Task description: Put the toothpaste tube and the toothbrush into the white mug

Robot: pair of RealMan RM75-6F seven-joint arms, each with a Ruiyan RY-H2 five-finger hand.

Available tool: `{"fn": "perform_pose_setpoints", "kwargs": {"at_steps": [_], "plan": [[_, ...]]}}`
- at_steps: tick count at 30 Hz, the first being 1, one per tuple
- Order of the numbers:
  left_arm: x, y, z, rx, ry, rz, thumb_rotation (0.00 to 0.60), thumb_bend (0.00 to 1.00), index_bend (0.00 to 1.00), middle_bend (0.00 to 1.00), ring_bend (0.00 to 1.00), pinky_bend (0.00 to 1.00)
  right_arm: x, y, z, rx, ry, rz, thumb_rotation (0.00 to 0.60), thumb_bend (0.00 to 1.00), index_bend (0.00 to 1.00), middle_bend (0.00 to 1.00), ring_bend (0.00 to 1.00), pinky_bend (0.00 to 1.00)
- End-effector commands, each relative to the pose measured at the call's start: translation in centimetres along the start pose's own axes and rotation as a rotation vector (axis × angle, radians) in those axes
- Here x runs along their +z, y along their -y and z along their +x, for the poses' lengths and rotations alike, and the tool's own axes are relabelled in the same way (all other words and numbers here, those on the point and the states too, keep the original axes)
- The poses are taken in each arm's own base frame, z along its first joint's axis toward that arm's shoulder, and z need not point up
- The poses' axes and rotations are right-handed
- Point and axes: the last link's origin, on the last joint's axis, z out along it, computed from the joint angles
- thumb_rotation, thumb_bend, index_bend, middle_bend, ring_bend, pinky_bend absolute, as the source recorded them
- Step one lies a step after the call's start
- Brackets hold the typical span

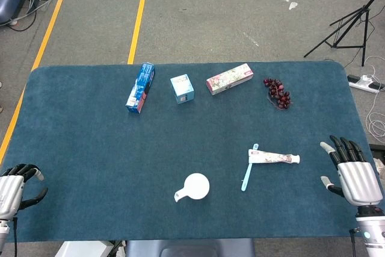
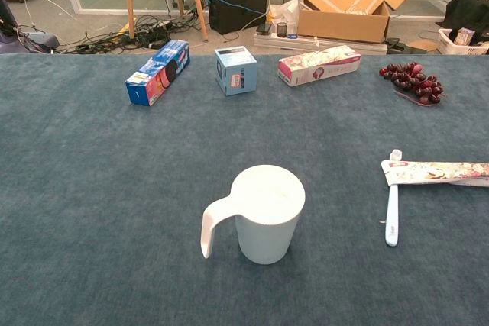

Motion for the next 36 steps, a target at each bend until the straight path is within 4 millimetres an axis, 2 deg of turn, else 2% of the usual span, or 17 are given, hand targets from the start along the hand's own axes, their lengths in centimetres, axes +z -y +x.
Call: {"fn": "perform_pose_setpoints", "kwargs": {"at_steps": [1, 14, 19, 25, 28, 36], "plan": [[-0.1, 0.0, 0.2, -0.005, -0.015, 0.006, 0.6, 0.25, 0.5, 0.4, 0.3, 0.33, 0.1, 0.0, -0.1, 0.0, 0.004, 0.003, 0.6, 0.18, 0.2, 0.07, 0.0, 0.1], [-0.2, -0.1, 0.3, -0.024, -0.009, -0.009, 0.6, 0.25, 0.5, 0.4, 0.3, 0.33, 1.0, -0.2, -2.1, 0.004, 0.071, -0.009, 0.6, 0.18, 0.22, 0.04, 0.0, 0.1], [-0.2, -0.2, 0.5, -0.037, -0.015, -0.014, 0.6, 0.25, 0.5, 0.4, 0.31, 0.33, 2.2, -0.8, -3.3, -0.002, 0.099, -0.01, 0.6, 0.22, 0.24, 0.0, 0.0, 0.1], [-0.1, -0.1, 0.8, -0.052, -0.022, -0.018, 0.6, 0.25, 0.5, 0.4, 0.31, 0.33, 4.6, -1.6, -5.1, 0.072, 0.144, -0.014, 0.6, 0.22, 0.27, 0.0, 0.0, 0.1], [-0.1, 0.0, 0.8, -0.051, -0.022, -0.013, 0.6, 0.25, 0.5, 0.4, 0.31, 0.33, 5.8, -1.9, -5.8, 0.046, 0.158, -0.007, 0.6, 0.22, 0.28, 0.0, 0.0, 0.1], [-0.2, 0.1, 0.8, -0.046, -0.023, -0.006, 0.6, 0.25, 0.5, 0.4, 0.31, 0.33, 7.0, -1.3, -6.8, 0.025, 0.232, 0.029, 0.6, 0.22, 0.28, 0.0, 0.0, 0.08]]}}
